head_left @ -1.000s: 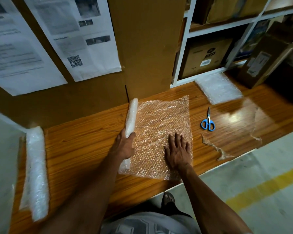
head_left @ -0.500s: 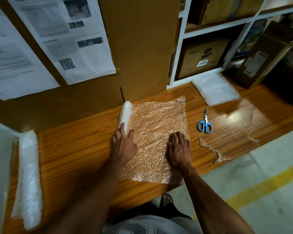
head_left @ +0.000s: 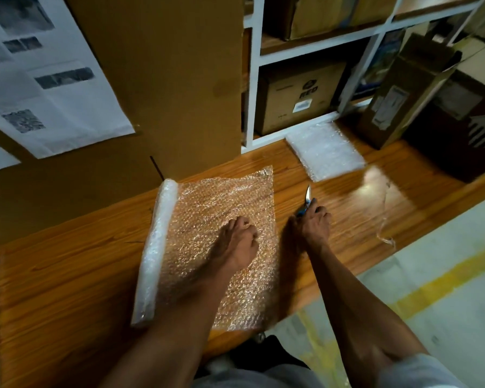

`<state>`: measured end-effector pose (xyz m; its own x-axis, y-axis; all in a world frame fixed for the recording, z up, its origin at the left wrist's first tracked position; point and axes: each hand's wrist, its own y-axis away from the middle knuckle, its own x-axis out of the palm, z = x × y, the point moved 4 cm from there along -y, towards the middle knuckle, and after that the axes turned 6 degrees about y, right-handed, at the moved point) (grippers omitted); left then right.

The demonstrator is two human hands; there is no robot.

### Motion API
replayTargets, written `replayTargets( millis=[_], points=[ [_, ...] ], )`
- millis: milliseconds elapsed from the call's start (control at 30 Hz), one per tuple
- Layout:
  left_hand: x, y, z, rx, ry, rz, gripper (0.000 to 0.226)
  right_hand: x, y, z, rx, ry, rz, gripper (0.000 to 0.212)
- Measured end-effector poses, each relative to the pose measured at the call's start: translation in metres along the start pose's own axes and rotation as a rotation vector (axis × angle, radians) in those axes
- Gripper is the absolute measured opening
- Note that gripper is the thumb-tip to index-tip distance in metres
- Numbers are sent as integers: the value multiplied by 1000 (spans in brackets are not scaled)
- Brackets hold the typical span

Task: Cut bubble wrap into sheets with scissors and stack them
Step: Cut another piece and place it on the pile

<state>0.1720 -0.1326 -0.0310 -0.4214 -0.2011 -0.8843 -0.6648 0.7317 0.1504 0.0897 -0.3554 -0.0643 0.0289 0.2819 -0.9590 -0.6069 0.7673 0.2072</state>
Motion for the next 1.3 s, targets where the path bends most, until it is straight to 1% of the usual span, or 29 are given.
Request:
replayTargets(
  millis=[100, 233, 300, 367, 433, 467, 533, 567, 600, 633, 700, 733, 800, 833, 867, 900, 933, 1000, 1067, 1167, 1233, 1300],
  points=[
    [3, -9, -6, -19, 11, 6, 19, -2, -21, 1, 14, 33, 74, 79],
    [5, -13, -2, -78, 64, -15, 19, 13, -44, -4, 65, -58, 171, 59],
    [6, -13, -1, -108, 113, -43, 20, 11, -41, -1, 114, -284, 205, 53],
    [6, -13, 1, -151, 189, -73, 19, -4, -27, 12, 149, -440, 207, 52],
    [4, -14, 4, -228, 298, -93, 17, -15, -16, 22, 180, -630, 210, 40],
    [2, -13, 5, -266, 366, -98, 17, -18, -9, 30, 159, -828, 273, 35],
    [-3, -11, 4, -294, 504, -99, 17, -16, 11, 50, 131, -1283, 508, 26],
    [-7, -8, 1, -292, 549, -102, 16, -18, 21, 58, 124, -1436, 601, 20],
    [-11, -6, -1, -293, 566, -112, 15, -18, 28, 65, 108, -1529, 675, 20],
    [-14, -2, -2, -301, 566, -125, 12, -21, 38, 73, 78, -1586, 730, 27],
    [-23, 6, 0, -343, 619, -167, 13, -28, 61, 88, 18, -1626, 730, 40],
    [-27, 11, 2, -375, 713, -185, 16, -27, 68, 92, 4, -1640, 730, 43],
    [-32, 24, 8, -427, 1051, -190, 19, -28, 85, 102, -44, -1667, 731, 43],
    [-35, 32, 9, -423, 1251, -153, 20, -29, 94, 107, -77, -1665, 739, 43],
    [-38, 42, 9, -398, 1431, -81, 21, -28, 104, 114, -124, -1668, 758, 46],
    [-42, 52, 8, -364, 1559, 4, 23, -30, 114, 120, -161, -1661, 787, 50],
    [-47, 62, 7, -337, 1629, 83, 24, -32, 123, 125, -183, -1641, 810, 51],
    [-59, 84, 10, -307, 1703, 192, 25, -37, 146, 137, -230, -1612, 826, 39],
    [-68, 106, 19, -309, 1806, 243, 23, -42, 168, 146, -264, -1640, 860, 30],
    [-80, 134, 31, -305, 1879, 313, 21, -45, 194, 157, -318, -1682, 910, 27],
    [-85, 151, 38, -255, 1888, 392, 20, -47, 212, 164, -384, -1696, 919, 24],
    [-86, 164, 43, -187, 1830, 484, 28, -40, 225, 170, -449, -1733, 945, 28]
  ],
)
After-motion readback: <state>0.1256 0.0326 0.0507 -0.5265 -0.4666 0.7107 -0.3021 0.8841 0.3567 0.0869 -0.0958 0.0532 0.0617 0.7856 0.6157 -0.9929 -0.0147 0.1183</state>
